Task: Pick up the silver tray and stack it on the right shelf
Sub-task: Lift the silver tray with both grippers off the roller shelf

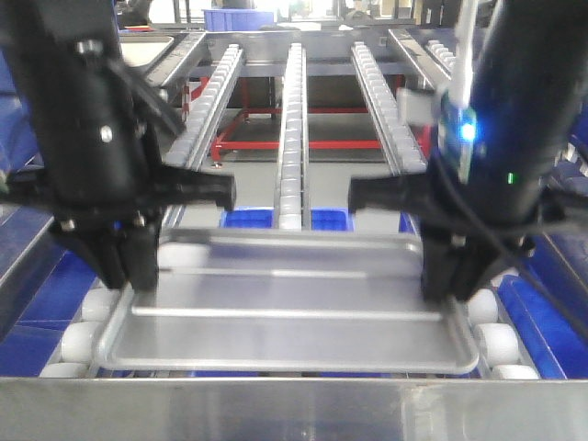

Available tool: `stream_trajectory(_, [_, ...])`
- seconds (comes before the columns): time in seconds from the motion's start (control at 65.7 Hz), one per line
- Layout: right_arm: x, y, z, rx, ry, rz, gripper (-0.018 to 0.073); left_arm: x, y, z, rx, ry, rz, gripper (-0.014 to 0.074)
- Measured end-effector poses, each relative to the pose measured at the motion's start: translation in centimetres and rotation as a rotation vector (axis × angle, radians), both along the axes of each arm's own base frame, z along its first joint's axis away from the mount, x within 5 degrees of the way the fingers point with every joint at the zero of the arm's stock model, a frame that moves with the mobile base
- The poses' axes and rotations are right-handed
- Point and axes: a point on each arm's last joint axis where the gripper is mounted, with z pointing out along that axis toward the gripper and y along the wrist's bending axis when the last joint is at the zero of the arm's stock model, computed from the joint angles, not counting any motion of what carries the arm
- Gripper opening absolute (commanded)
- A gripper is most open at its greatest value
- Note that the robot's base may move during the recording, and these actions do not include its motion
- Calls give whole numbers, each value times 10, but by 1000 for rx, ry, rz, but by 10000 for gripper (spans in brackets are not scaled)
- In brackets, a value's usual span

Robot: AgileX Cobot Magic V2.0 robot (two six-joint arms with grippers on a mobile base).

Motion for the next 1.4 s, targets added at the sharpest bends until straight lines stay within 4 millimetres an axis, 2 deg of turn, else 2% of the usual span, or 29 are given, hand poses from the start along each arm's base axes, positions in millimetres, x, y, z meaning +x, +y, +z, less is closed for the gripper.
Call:
stream_trajectory(0.183, [-13, 1, 34, 16, -13, 2, 69, -9, 7, 31, -16, 0, 23, -100])
stream_trajectory(0.365, [-35, 9, 49, 12, 4, 43, 69, -28, 11, 49, -18, 25, 16, -100])
stream_trajectory(0.639, [-72, 14, 38, -8, 87, 38, 69, -73, 7, 42, -11, 63, -16, -100])
stream_trajectory(0.974, [-118, 1, 46, 36, 89, 19, 69, -126, 3, 39, -41, 60, -24, -100])
stream_trajectory(1.203, [-143, 0, 38, 70, 108, 9, 69, -136, 2, 38, -20, 58, -28, -100])
stream_trajectory(1.401, [-147, 4, 38, 61, 68, 15, 74, -136, 3, 38, -5, 60, -26, -100])
